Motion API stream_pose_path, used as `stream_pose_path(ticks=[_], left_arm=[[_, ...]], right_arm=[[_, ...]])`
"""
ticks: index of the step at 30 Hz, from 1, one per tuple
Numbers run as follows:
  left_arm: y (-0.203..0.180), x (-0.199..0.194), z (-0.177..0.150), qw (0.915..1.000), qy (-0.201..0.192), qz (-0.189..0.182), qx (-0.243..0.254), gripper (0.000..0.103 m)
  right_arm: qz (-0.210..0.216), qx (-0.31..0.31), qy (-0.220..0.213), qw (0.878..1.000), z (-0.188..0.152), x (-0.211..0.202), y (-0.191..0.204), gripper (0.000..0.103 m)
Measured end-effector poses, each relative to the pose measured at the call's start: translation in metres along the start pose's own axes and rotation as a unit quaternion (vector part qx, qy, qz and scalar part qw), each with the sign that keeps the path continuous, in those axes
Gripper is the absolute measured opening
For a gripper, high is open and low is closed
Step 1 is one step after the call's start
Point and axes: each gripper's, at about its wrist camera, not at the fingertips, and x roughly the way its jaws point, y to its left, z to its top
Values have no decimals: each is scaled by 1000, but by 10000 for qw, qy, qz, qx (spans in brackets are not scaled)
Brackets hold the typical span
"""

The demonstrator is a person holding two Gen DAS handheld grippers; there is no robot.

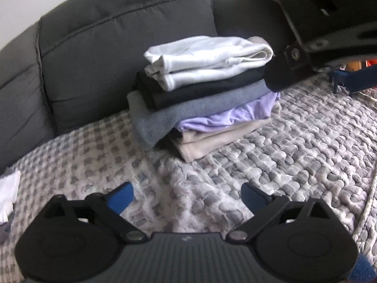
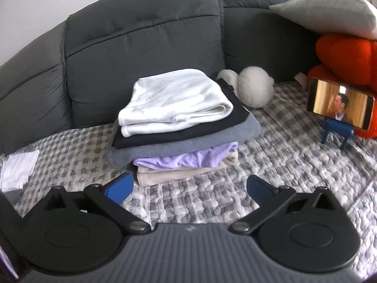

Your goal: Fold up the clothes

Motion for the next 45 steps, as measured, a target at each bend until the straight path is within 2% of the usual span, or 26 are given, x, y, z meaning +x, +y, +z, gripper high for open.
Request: stream_pose_path(ticks=[2,5,11,15,23,32,45], left_arm=[[0,-2,-1,10000,-55,21,-12,101],[3,0,2,9999,74,26,-110,101],[3,0,9,9982,240,-86,-535,102],[-11,5,8,9991,348,6,-234,102],[-12,7,4,9986,340,344,-216,102],[-10,9,4,9983,332,409,-243,102],[-10,9,3,9982,339,423,-248,102]], right_arm=[[3,107,30,9999,1,-1,-3,103],[-17,134,76,9999,1,-1,-5,103],[-66,125,150,9998,-1,-1,-7,103],[-118,150,204,9996,-2,0,-9,103],[-227,88,315,9992,-4,6,-10,103],[-515,-255,306,9979,-7,9,-5,103],[-631,-342,394,9966,-8,15,-3,103]])
